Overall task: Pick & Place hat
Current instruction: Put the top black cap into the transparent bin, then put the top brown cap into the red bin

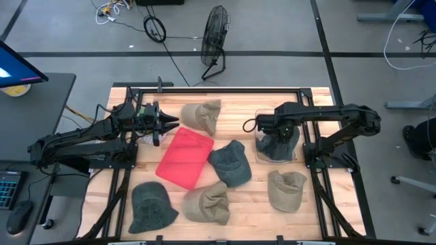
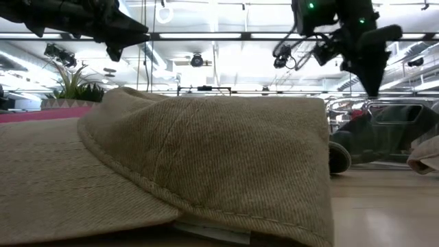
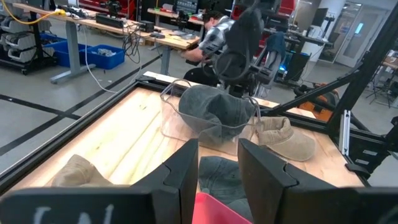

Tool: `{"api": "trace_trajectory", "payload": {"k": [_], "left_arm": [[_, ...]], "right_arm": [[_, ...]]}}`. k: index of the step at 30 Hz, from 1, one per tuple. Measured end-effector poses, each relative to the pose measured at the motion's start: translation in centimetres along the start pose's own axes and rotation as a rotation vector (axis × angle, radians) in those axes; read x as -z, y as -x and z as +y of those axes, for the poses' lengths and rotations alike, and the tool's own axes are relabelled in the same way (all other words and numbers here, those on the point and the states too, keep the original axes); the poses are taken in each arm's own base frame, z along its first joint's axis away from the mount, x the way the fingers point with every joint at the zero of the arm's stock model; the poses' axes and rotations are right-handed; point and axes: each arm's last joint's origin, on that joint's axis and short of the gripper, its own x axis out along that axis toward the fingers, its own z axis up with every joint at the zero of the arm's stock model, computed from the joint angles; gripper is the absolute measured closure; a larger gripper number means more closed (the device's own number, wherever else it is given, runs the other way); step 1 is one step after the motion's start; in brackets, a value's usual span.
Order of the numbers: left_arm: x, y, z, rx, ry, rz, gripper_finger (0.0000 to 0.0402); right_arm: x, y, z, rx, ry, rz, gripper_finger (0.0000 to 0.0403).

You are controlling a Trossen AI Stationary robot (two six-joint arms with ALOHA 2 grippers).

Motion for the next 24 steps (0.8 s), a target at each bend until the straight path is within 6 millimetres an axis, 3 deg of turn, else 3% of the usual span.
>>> {"api": "trace_trajectory", "payload": {"k": [3,9,16,24], "left_arm": [[0.1,0.0,0.0,-0.002,-0.002,0.013,0.0284],[0.3,0.0,0.0,-0.005,-0.018,0.03,0.0285],[0.3,0.0,0.0,-0.005,-0.018,0.03,0.0284],[0.2,0.0,0.0,-0.004,-0.019,0.023,0.0284]], "right_arm": [[0.1,-1.7,0.1,-0.027,-0.001,0.031,0.0395],[-0.5,-3.9,0.4,-0.037,0.061,-0.022,0.0397],[-3.3,-3.5,0.2,0.104,0.238,-0.309,0.0398],[-4.2,-2.4,0.5,0.114,0.27,-0.421,0.0392]]}}
